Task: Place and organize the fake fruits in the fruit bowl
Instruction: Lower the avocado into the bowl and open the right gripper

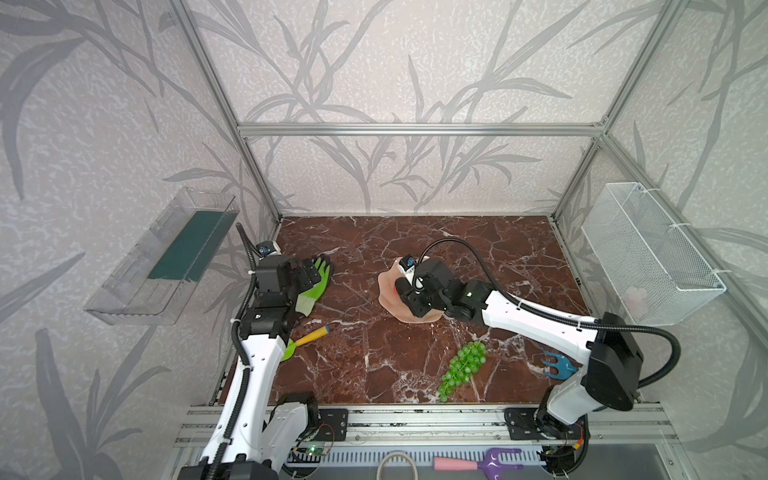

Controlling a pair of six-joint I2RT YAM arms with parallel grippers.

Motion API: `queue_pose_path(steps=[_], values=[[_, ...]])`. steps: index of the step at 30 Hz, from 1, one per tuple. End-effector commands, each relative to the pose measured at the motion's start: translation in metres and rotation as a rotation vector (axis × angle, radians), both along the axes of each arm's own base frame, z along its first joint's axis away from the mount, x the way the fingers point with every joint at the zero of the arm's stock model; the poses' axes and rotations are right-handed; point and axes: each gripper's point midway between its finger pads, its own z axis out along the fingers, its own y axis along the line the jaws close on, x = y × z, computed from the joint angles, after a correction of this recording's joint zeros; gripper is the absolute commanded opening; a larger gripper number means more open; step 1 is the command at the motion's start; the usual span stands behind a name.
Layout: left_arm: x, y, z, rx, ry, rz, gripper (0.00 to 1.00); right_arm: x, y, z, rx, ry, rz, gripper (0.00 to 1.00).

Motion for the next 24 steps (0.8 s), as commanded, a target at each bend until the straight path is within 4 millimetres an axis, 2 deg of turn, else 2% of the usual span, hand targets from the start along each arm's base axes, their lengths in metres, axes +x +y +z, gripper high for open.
queue_pose_path(steps=[1,3,4,5,10,15,21,24], values=[[0.000,-0.001,0.002,-0.009,-0.020,-0.006,0.98,0.007,0.008,-0.017,-0.009,0.012,0.057,0.42],[0.000,-0.002,0.001,-0.011,-0.018,-0.011,0.98,0.014,0.012,-0.021,-0.001,0.011,0.070,0.42],[0.001,-0.002,0.001,-0.012,-0.018,-0.011,0.98,0.017,0.014,-0.035,-0.024,0.025,0.075,0.42],[0.001,-0.002,0.001,-0.012,-0.018,-0.012,0.98,0.020,0.016,-0.039,-0.034,0.025,0.081,0.42],[0.001,-0.001,-0.001,-0.010,-0.011,-0.009,0.98,0.025,0.026,-0.060,-0.066,0.035,0.118,0.42],[0.002,-0.001,-0.004,-0.016,-0.005,-0.010,0.98,0.028,0.027,-0.076,-0.087,0.057,0.114,0.43],[0.002,-0.001,-0.003,-0.016,-0.005,-0.011,0.98,0.028,0.026,-0.080,-0.090,0.068,0.102,0.54],[0.002,-0.001,-0.003,-0.015,-0.005,-0.010,0.98,0.028,0.023,-0.078,-0.092,0.071,0.092,0.63]])
